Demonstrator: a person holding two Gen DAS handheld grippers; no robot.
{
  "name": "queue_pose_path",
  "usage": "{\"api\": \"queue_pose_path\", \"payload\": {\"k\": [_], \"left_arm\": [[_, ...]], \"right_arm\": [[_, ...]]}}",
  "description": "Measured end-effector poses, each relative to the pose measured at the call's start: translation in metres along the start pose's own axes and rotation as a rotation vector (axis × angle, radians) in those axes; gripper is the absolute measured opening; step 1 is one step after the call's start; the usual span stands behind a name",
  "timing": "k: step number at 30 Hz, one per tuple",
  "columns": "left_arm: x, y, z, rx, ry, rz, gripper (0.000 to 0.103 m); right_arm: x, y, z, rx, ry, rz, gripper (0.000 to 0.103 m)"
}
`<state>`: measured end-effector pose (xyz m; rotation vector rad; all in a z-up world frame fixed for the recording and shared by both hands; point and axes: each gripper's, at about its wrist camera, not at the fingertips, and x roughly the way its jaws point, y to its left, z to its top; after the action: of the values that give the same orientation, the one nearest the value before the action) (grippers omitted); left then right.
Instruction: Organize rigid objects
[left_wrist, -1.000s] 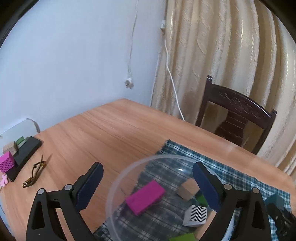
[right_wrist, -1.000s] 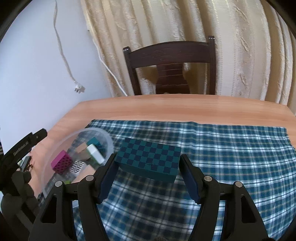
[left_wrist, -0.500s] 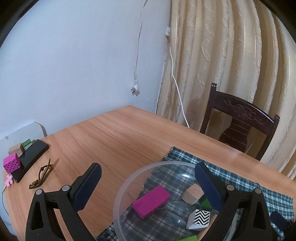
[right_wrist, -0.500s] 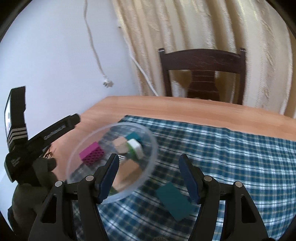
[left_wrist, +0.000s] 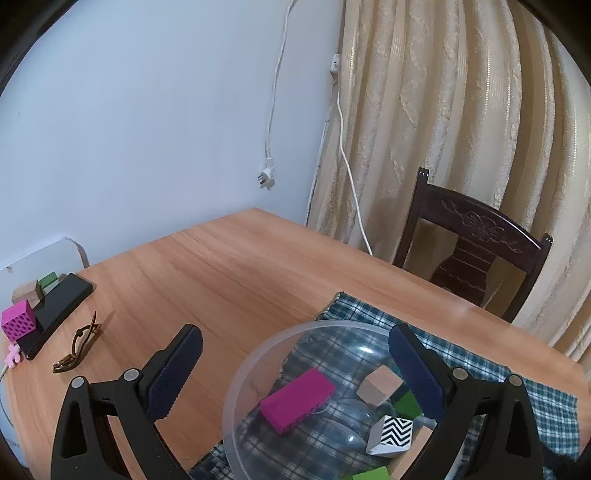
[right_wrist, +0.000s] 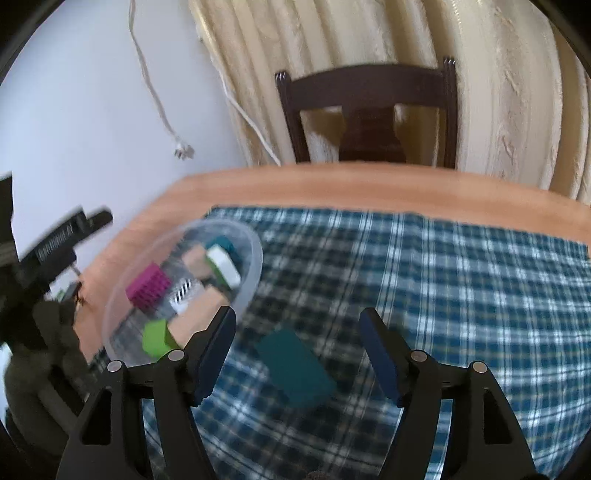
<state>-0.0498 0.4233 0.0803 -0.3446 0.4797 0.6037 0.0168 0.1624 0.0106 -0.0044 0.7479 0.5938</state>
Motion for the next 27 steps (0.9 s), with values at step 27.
{"api": "queue_pose_path", "payload": {"k": [27], "left_arm": [[0.001, 0.002, -0.001, -0.016, 0.011, -0.011, 0.103]], "right_arm": [[0.009, 0.019, -0.009, -0.106, 0.016, -0.062, 0.031]]}}
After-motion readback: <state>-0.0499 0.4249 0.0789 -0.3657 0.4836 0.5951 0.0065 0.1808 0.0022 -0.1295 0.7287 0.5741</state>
